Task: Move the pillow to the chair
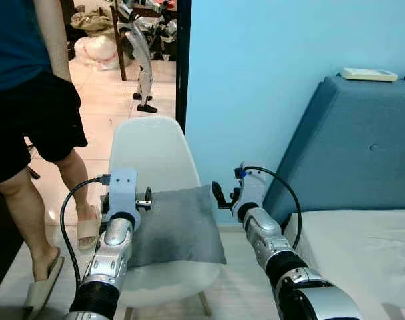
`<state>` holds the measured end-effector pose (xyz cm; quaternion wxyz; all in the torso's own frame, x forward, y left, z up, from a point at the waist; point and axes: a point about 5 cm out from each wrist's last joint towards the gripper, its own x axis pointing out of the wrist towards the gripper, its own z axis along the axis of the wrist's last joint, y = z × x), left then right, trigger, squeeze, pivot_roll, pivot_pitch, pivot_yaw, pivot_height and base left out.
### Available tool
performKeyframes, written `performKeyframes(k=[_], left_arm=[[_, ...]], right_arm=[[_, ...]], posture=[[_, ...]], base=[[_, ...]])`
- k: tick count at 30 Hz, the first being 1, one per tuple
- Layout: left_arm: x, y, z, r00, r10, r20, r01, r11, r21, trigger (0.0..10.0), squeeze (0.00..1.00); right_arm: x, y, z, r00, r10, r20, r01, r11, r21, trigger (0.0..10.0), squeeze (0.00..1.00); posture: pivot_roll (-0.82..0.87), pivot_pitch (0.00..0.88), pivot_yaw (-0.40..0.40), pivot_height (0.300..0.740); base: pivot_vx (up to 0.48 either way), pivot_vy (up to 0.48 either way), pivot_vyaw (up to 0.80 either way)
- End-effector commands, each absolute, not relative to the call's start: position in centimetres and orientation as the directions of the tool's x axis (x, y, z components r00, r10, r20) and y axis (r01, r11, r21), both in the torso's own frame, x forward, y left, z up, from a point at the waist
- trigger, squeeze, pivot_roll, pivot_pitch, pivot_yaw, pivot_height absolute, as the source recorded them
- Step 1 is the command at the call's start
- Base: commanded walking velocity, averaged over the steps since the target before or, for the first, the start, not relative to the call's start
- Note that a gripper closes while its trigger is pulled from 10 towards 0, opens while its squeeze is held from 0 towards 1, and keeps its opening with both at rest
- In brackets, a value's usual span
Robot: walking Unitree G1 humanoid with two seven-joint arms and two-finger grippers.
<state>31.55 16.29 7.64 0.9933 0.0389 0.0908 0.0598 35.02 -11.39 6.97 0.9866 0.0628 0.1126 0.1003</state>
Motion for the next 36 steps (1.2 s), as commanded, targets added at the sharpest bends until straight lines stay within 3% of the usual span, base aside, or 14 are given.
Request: performKeyframes(k=[1,7,36], left_arm=[[31.2,16.3,6.9,0.971,0.124,-0.202,-0.104,0.989,0.105,10.0,0.00],[31.1,16.4,6.7,0.969,0.133,-0.209,-0.109,0.987,0.120,10.0,0.00],[31.3,15.2,6.6,0.971,0.103,-0.213,-0.082,0.991,0.106,10.0,0.00]], right_arm=[[35.0,-11.7,6.7,0.953,0.204,-0.226,-0.172,0.973,0.152,10.0,0.00],[35.0,-11.6,6.8,0.949,0.217,-0.227,-0.187,0.971,0.146,10.0,0.00],[35.0,-12.8,6.7,0.953,0.193,-0.234,-0.164,0.977,0.138,10.0,0.00]], posture=[[0.05,0.000,-0.085,0.740],[0.04,0.000,-0.091,0.740],[0.01,0.000,-0.079,0.740]], base=[[0.000,0.000,0.00],[0.000,0.000,-0.16],[0.000,0.000,-0.80]])
